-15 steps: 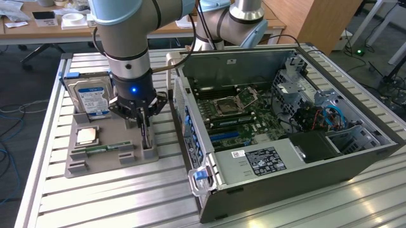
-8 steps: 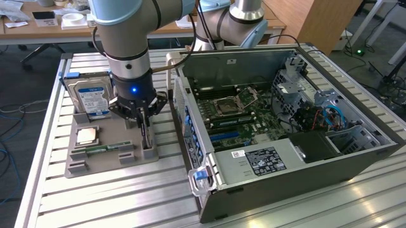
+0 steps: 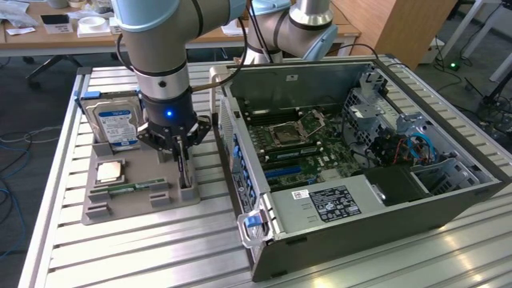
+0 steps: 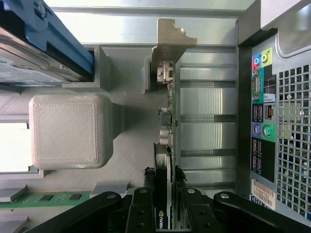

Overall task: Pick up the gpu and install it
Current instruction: 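Pick up the gpu and move the gpu toward the slot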

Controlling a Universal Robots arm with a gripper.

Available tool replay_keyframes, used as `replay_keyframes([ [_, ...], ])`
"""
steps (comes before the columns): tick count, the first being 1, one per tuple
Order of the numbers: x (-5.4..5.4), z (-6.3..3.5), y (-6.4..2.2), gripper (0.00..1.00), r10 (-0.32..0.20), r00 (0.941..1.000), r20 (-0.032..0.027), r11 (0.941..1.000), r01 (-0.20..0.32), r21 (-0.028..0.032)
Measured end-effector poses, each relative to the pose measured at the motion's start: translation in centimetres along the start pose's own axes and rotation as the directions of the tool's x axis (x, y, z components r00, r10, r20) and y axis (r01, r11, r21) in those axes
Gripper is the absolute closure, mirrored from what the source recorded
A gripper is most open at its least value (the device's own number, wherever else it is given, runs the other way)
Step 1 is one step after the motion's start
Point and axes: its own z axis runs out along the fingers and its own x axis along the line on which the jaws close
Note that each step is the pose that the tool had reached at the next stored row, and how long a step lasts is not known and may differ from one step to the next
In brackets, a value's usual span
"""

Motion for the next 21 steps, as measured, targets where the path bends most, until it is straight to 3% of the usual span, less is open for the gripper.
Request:
replay_keyframes([
  [14,0.0,-0.01,0.0,0.74,-0.011,0.9999,-0.0002,0.9999,0.011,-0.0007],
  [21,-0.03,-0.66,0.03,0.74,-0.011,0.9999,-0.0004,0.9999,0.011,-0.0005],
])
